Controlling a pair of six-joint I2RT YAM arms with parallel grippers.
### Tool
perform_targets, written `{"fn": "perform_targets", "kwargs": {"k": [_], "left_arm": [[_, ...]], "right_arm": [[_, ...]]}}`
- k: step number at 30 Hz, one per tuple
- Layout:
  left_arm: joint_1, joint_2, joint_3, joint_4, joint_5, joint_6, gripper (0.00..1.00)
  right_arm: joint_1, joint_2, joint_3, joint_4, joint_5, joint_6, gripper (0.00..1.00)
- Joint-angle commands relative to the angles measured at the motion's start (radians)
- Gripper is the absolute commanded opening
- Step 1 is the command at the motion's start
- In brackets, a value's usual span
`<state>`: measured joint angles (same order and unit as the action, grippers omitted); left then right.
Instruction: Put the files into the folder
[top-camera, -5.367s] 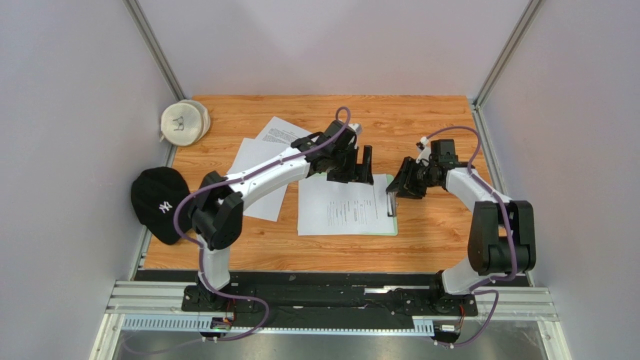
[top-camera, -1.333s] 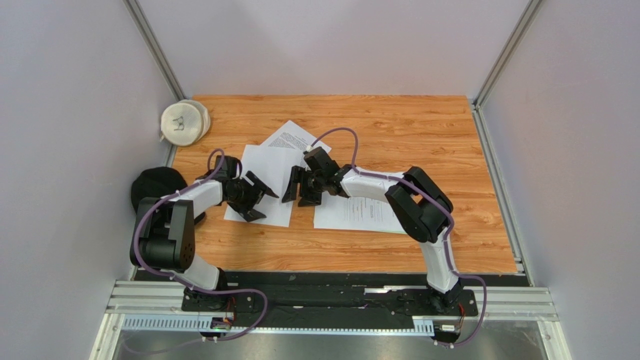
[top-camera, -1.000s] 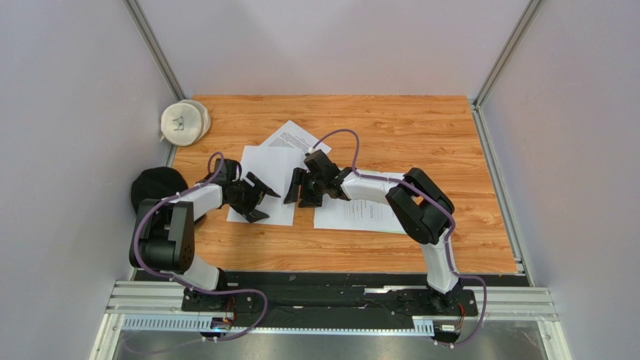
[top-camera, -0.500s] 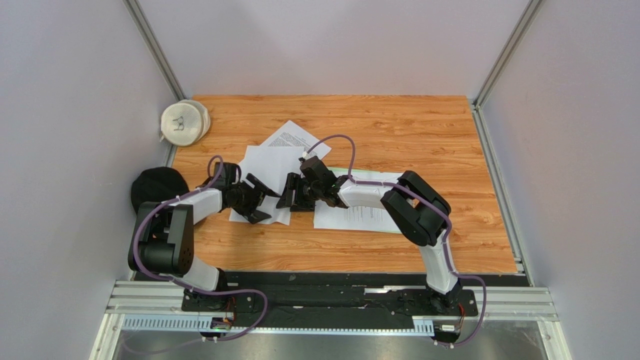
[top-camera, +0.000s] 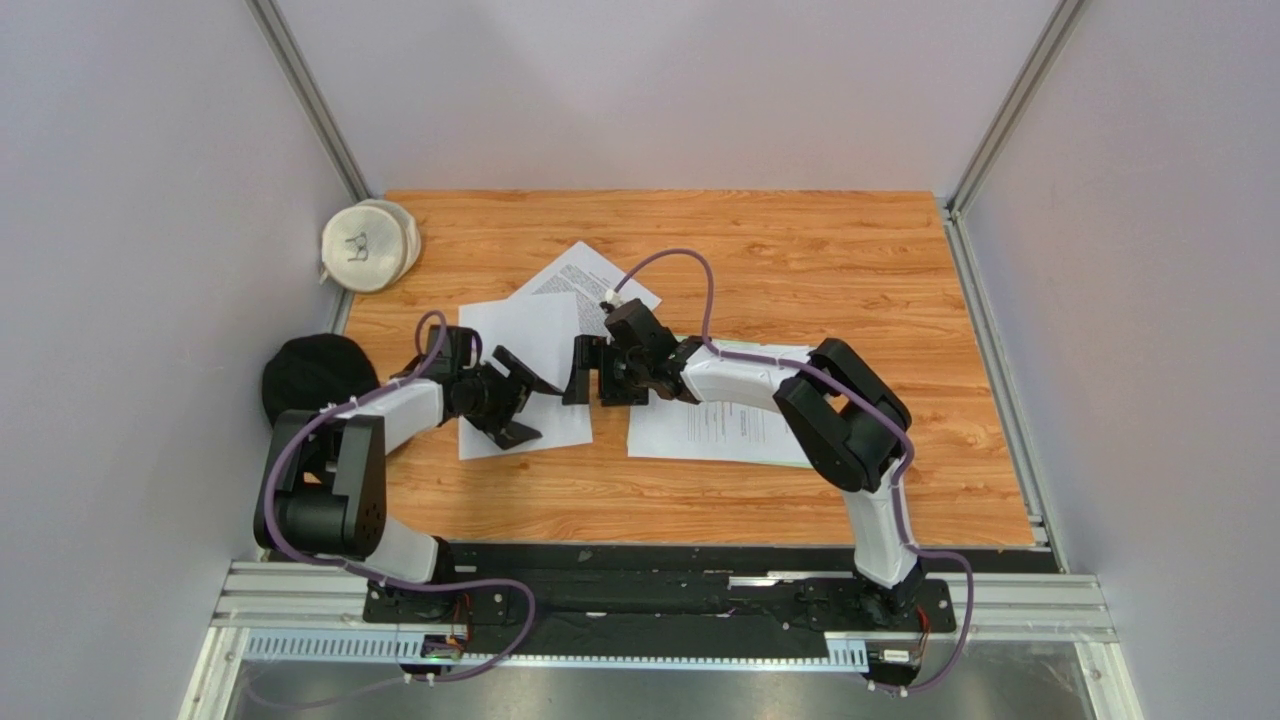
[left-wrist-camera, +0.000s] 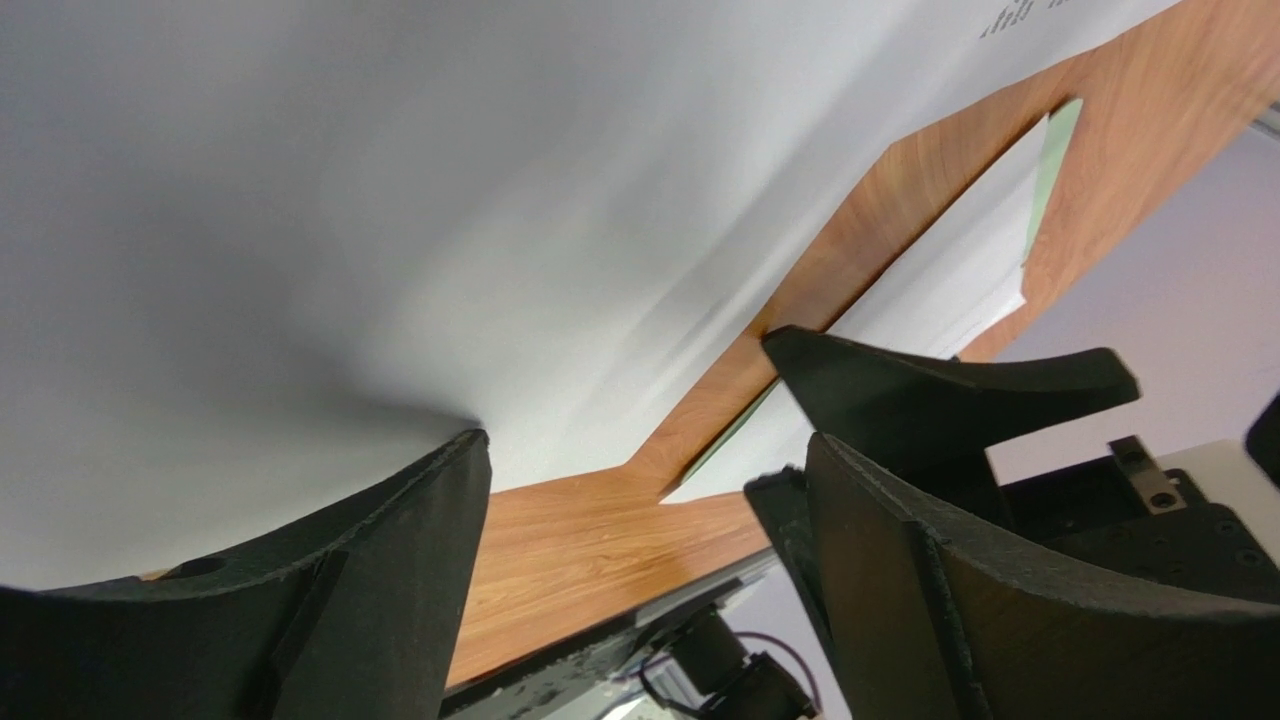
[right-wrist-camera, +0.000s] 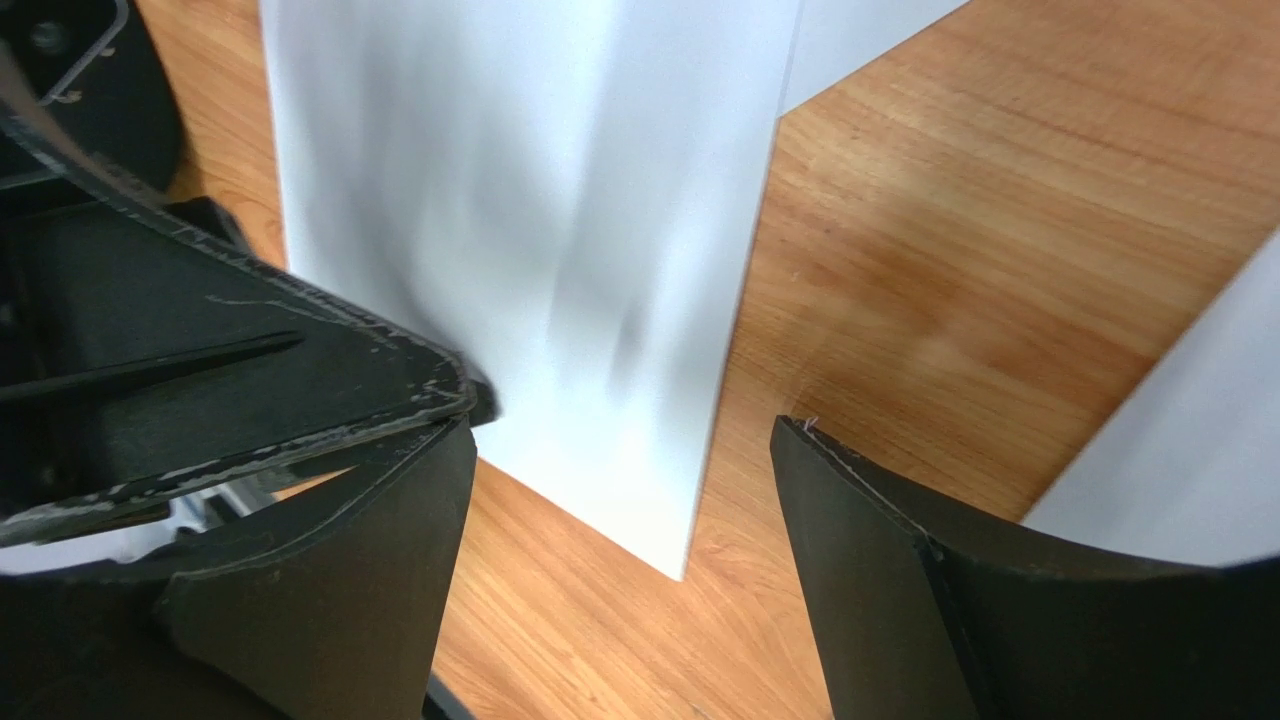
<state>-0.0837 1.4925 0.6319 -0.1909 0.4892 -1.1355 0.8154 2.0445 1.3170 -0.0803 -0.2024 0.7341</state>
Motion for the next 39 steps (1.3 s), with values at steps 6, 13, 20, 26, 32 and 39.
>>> {"fn": "perform_targets", "kwargs": {"k": [6,13,20,26,32,39], "left_arm": [[0.004,-0.117,0.245,-0.325,-0.254,0.238,0.89],[0.038,0.213,0.473,-0.498,-0.307,0.31,0.91],[0.067,0.279,0.443,-0.45,-0.248,0.246,0.91],[0.068,0.244,0.381,-0.417,-0.206,0.165,0.9],[0.067,0.222,0.315,-0.355,-0.14,0.108,0.89],[0.067,0.201,0.307,-0.355,-0.133,0.118,0.88]], "right_arm": [[0.002,-0.07,0.051,-0.246,0.12,-0.17,0.83],[0.067,0.017,0.192,-0.364,0.193,-0.136,0.8],[0.123,0.082,0.274,-0.424,0.305,-0.139,0.8],[0.148,0.141,0.315,-0.438,0.302,-0.147,0.8],[0.153,0.151,0.286,-0.336,0.173,-0.113,0.8],[0.122,0.067,0.151,-0.135,0.071,-0.098,0.81]]}}
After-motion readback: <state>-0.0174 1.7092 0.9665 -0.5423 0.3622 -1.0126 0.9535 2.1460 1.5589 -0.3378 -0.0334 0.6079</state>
